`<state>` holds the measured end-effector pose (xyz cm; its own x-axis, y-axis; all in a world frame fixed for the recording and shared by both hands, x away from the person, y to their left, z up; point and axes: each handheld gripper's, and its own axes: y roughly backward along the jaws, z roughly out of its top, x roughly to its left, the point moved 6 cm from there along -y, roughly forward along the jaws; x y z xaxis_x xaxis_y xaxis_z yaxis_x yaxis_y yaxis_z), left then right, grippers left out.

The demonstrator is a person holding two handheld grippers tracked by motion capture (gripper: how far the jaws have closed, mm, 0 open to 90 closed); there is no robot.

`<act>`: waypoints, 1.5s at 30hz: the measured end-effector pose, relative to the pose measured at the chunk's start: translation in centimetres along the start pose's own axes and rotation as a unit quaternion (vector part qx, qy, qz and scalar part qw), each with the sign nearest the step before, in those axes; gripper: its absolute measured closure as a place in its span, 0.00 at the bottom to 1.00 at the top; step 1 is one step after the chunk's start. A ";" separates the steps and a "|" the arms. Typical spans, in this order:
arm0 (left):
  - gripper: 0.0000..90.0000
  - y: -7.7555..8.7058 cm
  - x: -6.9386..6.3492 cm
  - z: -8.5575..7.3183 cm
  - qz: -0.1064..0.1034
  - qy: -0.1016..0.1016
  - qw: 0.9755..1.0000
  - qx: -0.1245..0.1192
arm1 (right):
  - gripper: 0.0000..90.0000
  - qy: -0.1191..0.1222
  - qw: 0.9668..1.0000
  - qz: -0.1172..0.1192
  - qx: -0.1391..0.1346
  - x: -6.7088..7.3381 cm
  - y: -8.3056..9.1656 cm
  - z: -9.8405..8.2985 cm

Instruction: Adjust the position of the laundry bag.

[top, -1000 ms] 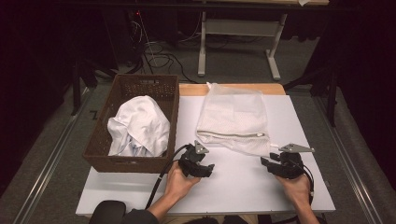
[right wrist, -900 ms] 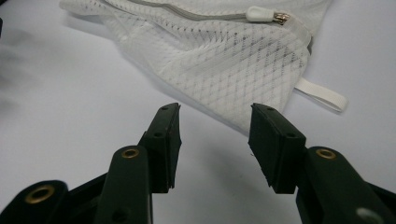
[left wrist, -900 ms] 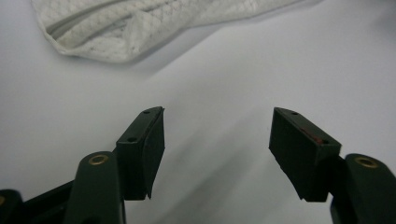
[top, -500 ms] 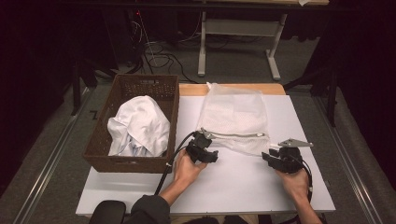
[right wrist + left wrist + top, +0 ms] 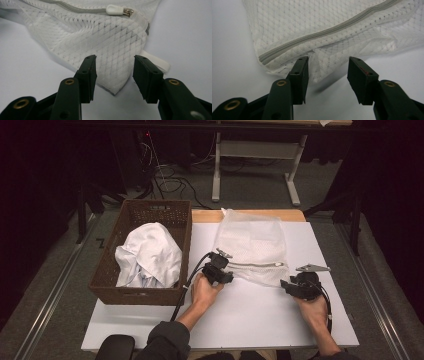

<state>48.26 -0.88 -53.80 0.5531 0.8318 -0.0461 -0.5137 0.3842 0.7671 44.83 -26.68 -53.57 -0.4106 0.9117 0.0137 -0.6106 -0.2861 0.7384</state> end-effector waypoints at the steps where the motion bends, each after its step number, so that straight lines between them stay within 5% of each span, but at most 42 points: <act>1: 0.62 -0.3 0.2 0.0 0.000 0.002 1.000 0.000 | 0.62 0.002 1.000 0.001 0.007 0.1 -0.2 -0.1; 7: 0.76 -1.0 0.9 -0.2 -0.005 0.011 1.000 0.009 | 0.72 0.014 1.000 -0.007 0.016 0.0 -0.5 -0.2; 13: 0.96 -0.6 0.4 -0.3 -0.013 -0.010 1.000 0.012 | 0.97 0.033 0.999 -0.007 0.020 -0.1 -0.4 -0.2; 26: 0.97 2.3 -0.7 -2.2 -0.038 -0.025 0.999 0.000 | 0.99 0.057 0.998 -0.009 0.038 0.6 0.3 -0.7; 35: 0.96 3.6 -2.1 -5.1 -0.046 -0.077 0.996 0.011 | 0.99 0.073 0.996 0.006 0.047 1.9 1.1 -1.5; 45: 0.96 4.2 -1.8 -6.7 -0.063 -0.071 0.995 -0.001 | 0.99 0.071 0.996 0.026 0.052 2.7 1.6 -2.1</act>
<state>40.69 1.97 -54.80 0.7002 0.7121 -0.0507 -0.4358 0.4826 0.7597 41.31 -25.27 -53.75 -0.5351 0.8440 -0.0364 -0.5157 -0.2922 0.8054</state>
